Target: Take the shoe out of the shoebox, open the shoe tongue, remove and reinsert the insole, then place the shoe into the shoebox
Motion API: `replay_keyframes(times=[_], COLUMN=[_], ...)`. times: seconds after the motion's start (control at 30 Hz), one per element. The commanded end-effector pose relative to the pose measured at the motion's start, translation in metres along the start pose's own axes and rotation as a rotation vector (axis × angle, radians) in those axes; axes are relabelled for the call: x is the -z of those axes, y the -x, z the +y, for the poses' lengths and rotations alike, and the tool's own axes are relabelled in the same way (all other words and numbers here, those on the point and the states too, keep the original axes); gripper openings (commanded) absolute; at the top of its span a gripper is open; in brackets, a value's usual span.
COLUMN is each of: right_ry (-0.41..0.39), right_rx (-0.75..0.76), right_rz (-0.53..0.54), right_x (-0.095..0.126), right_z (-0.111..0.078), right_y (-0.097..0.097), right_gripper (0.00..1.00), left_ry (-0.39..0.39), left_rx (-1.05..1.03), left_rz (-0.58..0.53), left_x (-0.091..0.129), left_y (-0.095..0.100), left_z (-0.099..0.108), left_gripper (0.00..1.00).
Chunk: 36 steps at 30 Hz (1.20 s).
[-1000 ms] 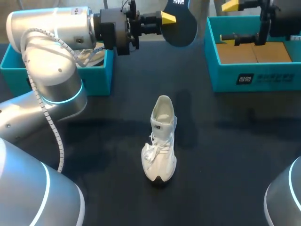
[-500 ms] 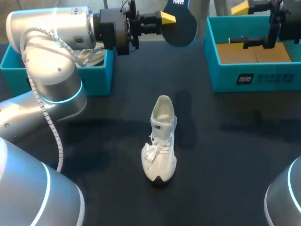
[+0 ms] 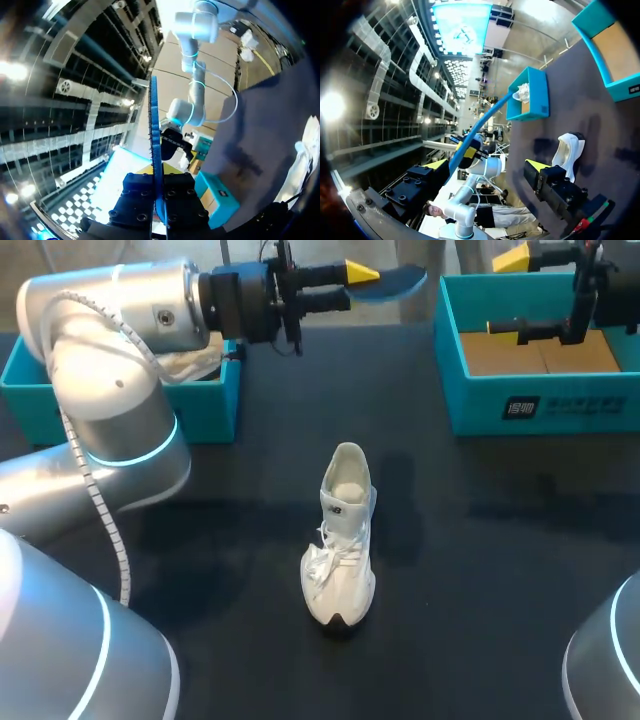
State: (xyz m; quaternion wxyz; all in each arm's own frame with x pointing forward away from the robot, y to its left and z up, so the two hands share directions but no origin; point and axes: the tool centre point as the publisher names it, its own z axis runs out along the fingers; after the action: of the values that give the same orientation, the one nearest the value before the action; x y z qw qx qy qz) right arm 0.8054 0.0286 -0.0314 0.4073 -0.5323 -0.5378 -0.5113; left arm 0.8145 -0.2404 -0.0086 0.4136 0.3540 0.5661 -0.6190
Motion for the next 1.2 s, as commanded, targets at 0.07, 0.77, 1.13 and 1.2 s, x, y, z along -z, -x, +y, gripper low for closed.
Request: replay_keyframes(times=[0.07,0.77,1.13,1.2], right_ry=[0.000,0.000,0.000,0.000], right_rx=[0.000,0.000,0.000,0.000], right_rz=[0.000,0.000,0.000,0.000], right_x=[-0.001,-0.001,-0.001,-0.001], right_z=[0.001,0.001,0.001,0.001], right_y=[0.000,0.000,0.000,0.000], right_gripper=[1.00,1.00,1.00,1.00], left_ry=[-0.019,-0.105,-0.138,-0.153], left_rx=[0.380,0.846,0.907,0.980], left_rz=[0.057,0.250,0.230,0.209], left_x=[0.011,0.020,0.020,0.022], left_y=[-0.007,-0.012,-0.013,-0.015], left_z=[-0.004,-0.011,-0.011,-0.010], left_gripper=[0.00,0.00,0.00,0.00])
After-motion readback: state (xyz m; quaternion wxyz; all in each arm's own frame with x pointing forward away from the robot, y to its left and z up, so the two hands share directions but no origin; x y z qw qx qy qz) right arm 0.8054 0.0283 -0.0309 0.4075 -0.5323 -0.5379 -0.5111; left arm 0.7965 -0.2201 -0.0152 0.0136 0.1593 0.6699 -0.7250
